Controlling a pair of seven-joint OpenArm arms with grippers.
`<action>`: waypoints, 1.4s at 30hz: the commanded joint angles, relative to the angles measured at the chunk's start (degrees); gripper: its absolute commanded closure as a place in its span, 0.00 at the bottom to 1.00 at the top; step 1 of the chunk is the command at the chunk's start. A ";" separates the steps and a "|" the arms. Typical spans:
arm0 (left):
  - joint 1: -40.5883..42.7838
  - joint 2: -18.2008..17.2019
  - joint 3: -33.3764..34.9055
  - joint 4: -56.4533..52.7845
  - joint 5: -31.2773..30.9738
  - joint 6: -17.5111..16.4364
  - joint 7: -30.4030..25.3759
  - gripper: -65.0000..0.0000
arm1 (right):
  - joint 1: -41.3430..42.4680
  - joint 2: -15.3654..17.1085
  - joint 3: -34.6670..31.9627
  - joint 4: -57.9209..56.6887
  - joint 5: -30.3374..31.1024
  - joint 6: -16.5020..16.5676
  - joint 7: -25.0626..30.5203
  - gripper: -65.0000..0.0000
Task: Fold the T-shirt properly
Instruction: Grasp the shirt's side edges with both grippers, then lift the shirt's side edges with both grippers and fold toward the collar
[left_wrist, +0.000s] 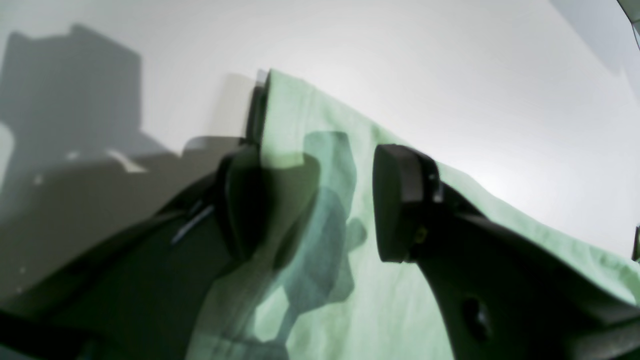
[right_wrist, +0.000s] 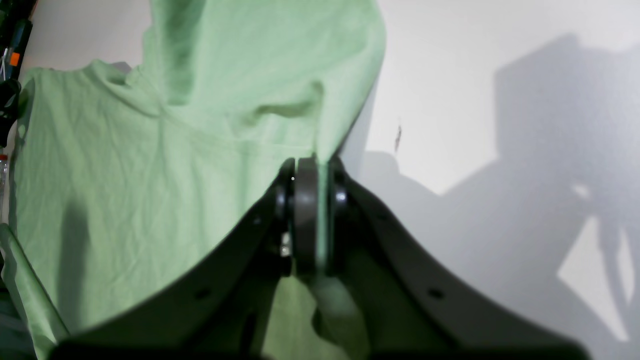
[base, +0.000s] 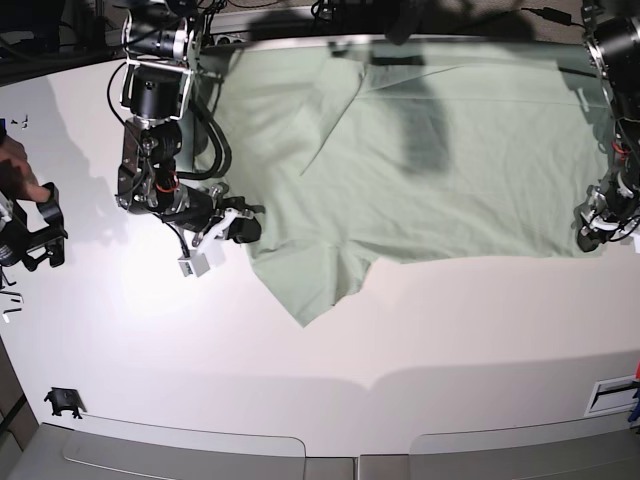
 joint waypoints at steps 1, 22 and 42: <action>-0.83 -0.96 -0.15 0.57 -0.11 -0.42 0.39 0.52 | 0.94 0.46 -0.02 0.57 -0.28 -0.15 -0.35 1.00; -0.81 -1.86 -0.17 0.85 -0.31 -2.97 -1.36 1.00 | 1.99 0.48 -0.02 1.16 0.85 -0.15 -2.38 1.00; 12.85 -5.73 -0.24 26.43 -8.02 -6.60 10.82 1.00 | -7.34 0.48 -0.02 28.48 16.87 0.98 -20.52 1.00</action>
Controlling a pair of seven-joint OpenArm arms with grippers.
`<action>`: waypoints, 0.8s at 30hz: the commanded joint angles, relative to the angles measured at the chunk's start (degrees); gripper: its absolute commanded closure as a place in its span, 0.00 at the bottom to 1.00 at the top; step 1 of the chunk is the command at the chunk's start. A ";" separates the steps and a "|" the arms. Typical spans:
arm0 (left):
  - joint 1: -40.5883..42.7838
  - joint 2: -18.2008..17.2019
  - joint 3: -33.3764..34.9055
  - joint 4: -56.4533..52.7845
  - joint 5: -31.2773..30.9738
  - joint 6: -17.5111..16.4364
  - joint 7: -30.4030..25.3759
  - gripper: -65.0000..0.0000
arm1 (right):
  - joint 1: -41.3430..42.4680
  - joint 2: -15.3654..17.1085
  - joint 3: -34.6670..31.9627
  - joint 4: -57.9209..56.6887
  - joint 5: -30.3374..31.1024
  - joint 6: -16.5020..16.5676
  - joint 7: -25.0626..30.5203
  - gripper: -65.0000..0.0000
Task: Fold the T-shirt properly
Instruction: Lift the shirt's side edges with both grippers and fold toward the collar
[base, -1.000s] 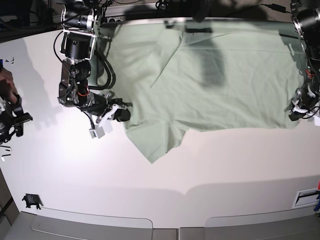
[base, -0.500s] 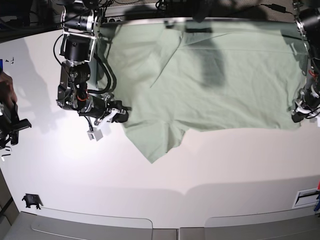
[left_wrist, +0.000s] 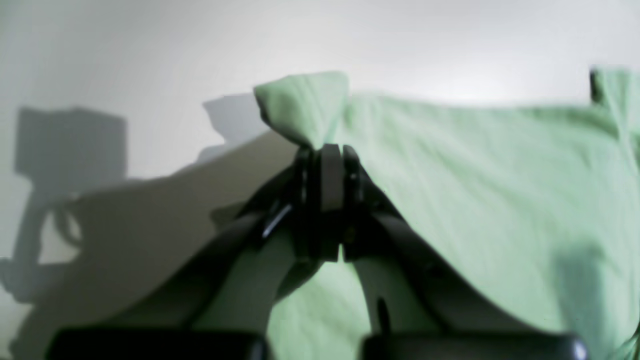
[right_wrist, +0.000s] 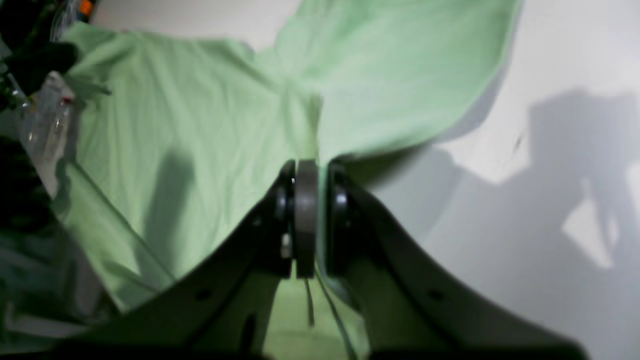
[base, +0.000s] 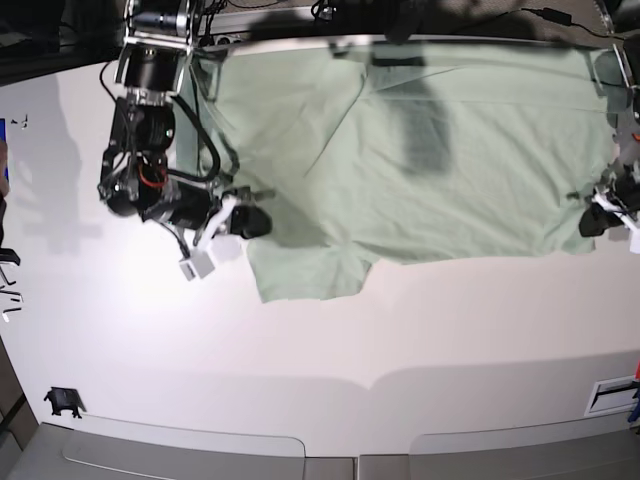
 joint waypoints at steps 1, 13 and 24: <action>0.35 -1.73 -0.39 2.47 -1.14 -0.26 -0.55 1.00 | -0.46 0.48 0.24 2.29 1.33 0.28 0.70 1.00; 14.62 -1.79 -13.07 14.58 -1.53 -0.04 -0.04 1.00 | -14.47 0.50 8.37 16.61 1.38 1.29 0.48 1.00; 21.75 -1.81 -18.75 14.82 -4.94 -0.04 4.17 1.00 | -20.37 0.46 15.30 17.49 9.01 1.33 -2.80 1.00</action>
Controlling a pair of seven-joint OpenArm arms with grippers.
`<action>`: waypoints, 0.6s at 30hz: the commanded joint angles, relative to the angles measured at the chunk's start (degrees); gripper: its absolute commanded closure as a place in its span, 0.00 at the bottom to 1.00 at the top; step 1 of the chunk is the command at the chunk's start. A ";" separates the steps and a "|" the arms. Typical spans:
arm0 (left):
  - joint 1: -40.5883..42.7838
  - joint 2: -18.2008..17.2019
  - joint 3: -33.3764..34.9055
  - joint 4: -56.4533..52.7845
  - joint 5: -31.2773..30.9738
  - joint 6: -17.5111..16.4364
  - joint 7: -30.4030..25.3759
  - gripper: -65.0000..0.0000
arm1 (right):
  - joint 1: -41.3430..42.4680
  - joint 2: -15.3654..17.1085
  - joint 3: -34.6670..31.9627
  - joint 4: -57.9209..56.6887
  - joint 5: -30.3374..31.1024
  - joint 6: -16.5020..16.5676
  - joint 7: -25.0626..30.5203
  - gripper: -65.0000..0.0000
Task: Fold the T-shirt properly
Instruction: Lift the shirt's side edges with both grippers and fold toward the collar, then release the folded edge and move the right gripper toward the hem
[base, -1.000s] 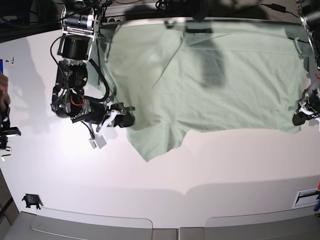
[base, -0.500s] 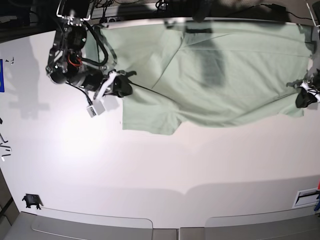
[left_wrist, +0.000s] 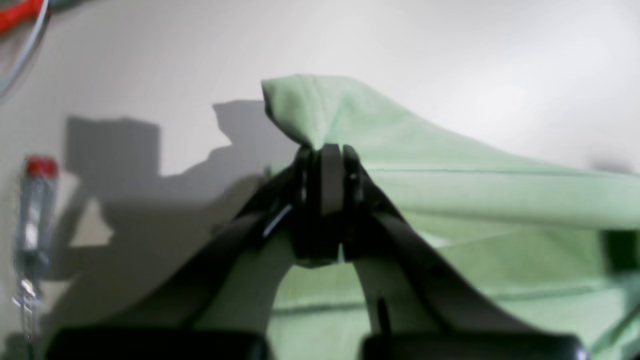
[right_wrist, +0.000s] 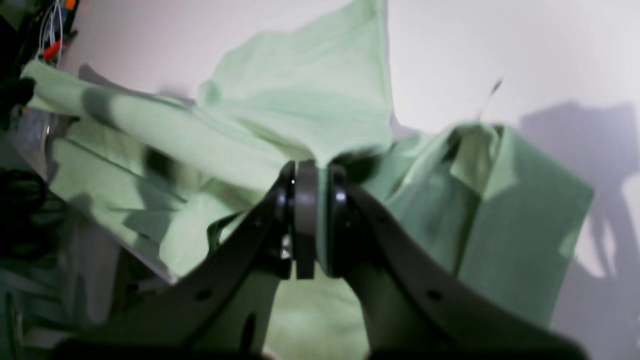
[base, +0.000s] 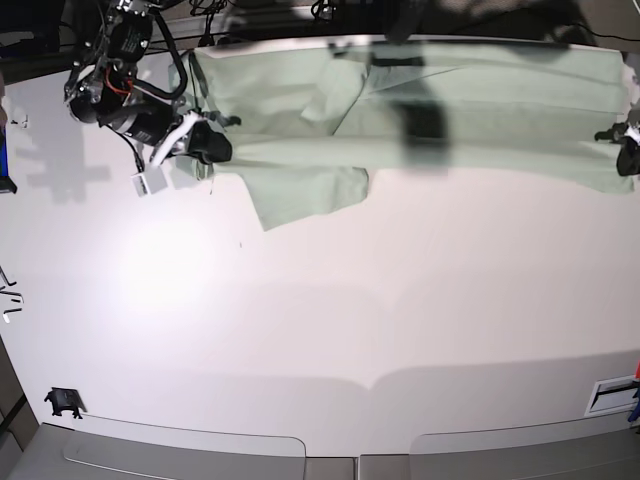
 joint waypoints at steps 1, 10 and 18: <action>0.11 -1.51 -0.63 0.87 -2.01 -0.02 0.50 1.00 | 0.00 0.66 0.28 1.09 1.27 0.42 0.87 1.00; 5.03 -1.38 -0.63 0.85 -3.89 -0.04 3.93 1.00 | -3.30 0.63 0.28 1.09 0.61 0.44 0.52 1.00; 5.33 -0.46 -0.63 0.85 -3.93 -0.04 3.67 1.00 | -3.28 0.61 0.28 1.09 0.61 0.37 0.90 1.00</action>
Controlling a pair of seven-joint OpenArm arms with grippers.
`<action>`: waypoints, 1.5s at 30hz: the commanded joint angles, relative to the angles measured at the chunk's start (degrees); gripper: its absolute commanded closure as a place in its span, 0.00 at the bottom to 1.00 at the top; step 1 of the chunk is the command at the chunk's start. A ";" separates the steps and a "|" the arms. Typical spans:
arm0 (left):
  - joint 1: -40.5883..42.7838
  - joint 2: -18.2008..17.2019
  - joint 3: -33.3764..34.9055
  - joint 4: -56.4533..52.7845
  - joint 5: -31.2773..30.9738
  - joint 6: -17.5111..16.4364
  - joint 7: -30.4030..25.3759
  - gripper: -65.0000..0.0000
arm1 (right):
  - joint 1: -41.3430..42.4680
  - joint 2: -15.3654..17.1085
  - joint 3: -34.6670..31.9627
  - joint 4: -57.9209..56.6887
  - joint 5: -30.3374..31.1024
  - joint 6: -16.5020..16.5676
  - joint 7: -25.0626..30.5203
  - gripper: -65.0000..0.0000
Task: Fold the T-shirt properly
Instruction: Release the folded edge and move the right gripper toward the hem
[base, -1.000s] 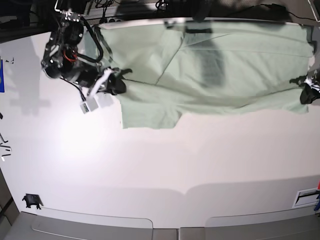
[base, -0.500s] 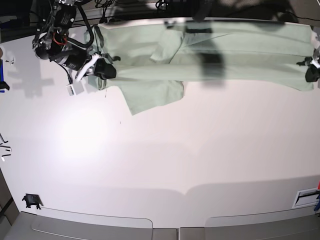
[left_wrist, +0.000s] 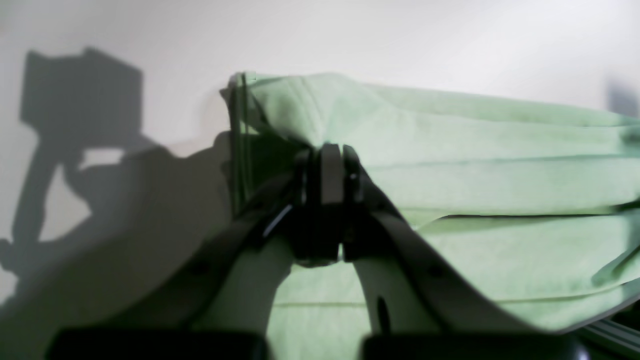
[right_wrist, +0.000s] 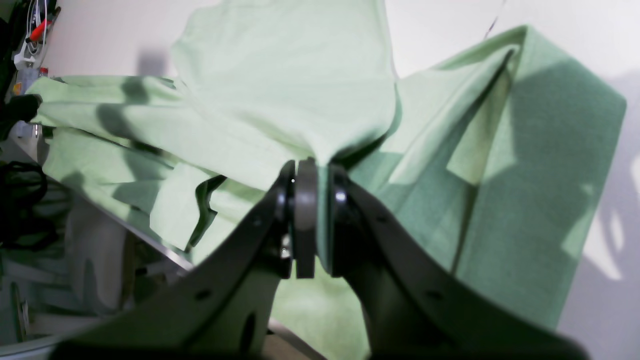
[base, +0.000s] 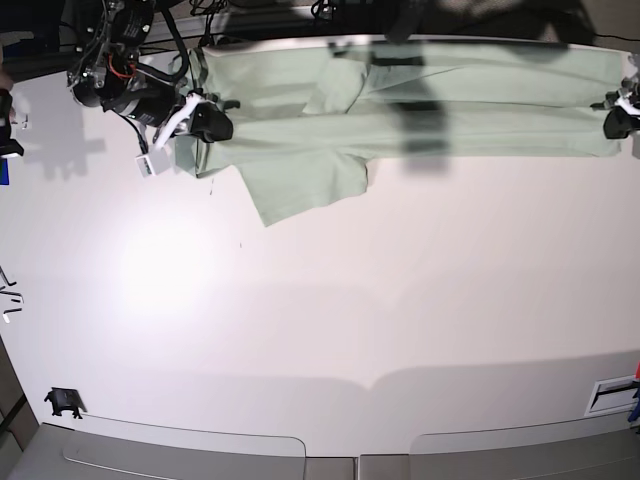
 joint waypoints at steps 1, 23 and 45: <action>-0.11 -1.49 -0.66 0.85 -1.14 -0.09 -0.94 0.93 | 0.46 0.61 0.31 1.09 1.44 0.37 0.83 1.00; -0.11 -1.60 -21.81 9.90 -1.11 -0.09 -10.38 0.72 | 11.50 0.76 0.31 2.05 -2.21 -0.22 7.02 0.79; -0.11 -1.44 -21.81 9.90 -1.14 -0.09 -10.38 0.72 | 24.06 -0.50 0.20 -27.89 -12.11 -0.26 18.75 0.61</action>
